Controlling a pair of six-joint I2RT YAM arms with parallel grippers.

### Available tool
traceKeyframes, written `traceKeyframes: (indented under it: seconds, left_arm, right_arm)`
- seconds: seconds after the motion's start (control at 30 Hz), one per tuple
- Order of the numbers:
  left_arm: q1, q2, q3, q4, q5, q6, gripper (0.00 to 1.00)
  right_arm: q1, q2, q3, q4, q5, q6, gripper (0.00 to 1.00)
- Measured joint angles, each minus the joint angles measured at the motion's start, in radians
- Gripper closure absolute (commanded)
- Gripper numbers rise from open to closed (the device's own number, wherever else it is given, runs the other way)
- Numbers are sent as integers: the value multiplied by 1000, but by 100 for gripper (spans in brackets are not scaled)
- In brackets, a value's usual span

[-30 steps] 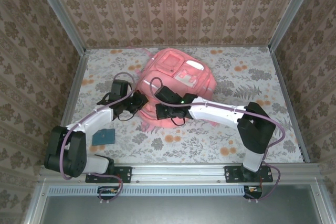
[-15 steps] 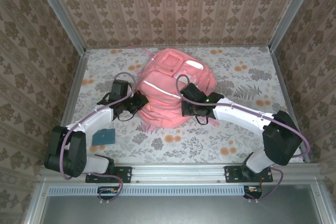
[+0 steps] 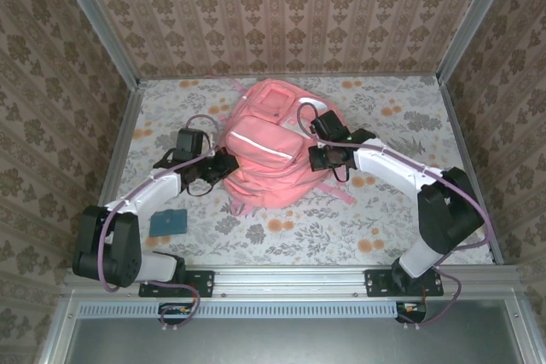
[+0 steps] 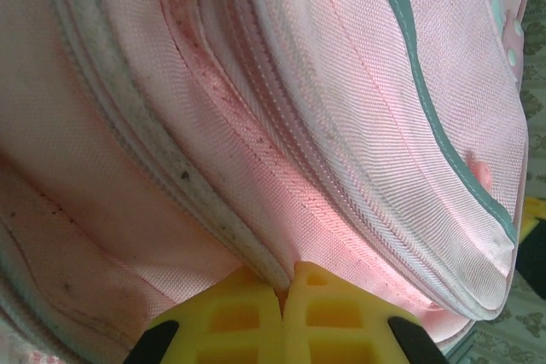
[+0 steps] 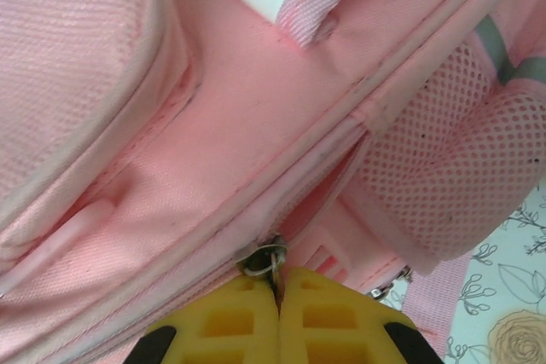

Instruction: Pack the student bag

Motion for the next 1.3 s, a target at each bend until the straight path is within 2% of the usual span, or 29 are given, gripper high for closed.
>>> traceKeyframes:
  seconds: [0.07, 0.13, 0.17, 0.23, 0.3, 0.43, 0.57, 0.73, 0.9, 1.0, 1.1, 1.3]
  left_arm:
    - [0, -1, 0, -5, 5, 14, 100]
    - [0, -1, 0, -7, 13, 24, 100]
    - [0, -1, 0, -7, 16, 26, 100]
    - [3, -1, 0, -11, 19, 29, 100]
    - [18, -1, 0, -20, 23, 29, 100]
    - [44, -2, 0, -27, 23, 28, 100]
    - [43, -2, 0, -26, 24, 24, 100]
    - [42, -2, 0, -26, 24, 12, 100]
    - [38, -2, 0, -26, 23, 1, 100]
    - [38, -2, 0, -26, 22, -6, 100]
    - [38, -2, 0, -26, 22, -11, 100]
    - [38, -2, 0, -26, 23, -14, 100]
  right_arm:
    - [-12, 18, 22, -19, 2, -2, 99]
    - [-20, 41, 56, -46, 7, 0, 90]
    - [-22, 48, 69, -58, 8, 2, 84]
    - [-26, 55, 89, -80, 20, 10, 65]
    - [-49, 49, 92, -86, 18, 13, 50]
    - [-95, -21, 53, -64, -42, 23, 33]
    - [-79, -105, 13, -24, -169, 29, 29]
    - [3, -79, 18, 19, -247, 31, 29]
    - [72, 17, 66, 22, -272, 30, 30]
    - [96, 60, 90, 23, -278, 31, 26]
    - [97, 88, 113, 23, -275, 29, 21]
    - [95, 137, 159, 34, -281, 17, 17]
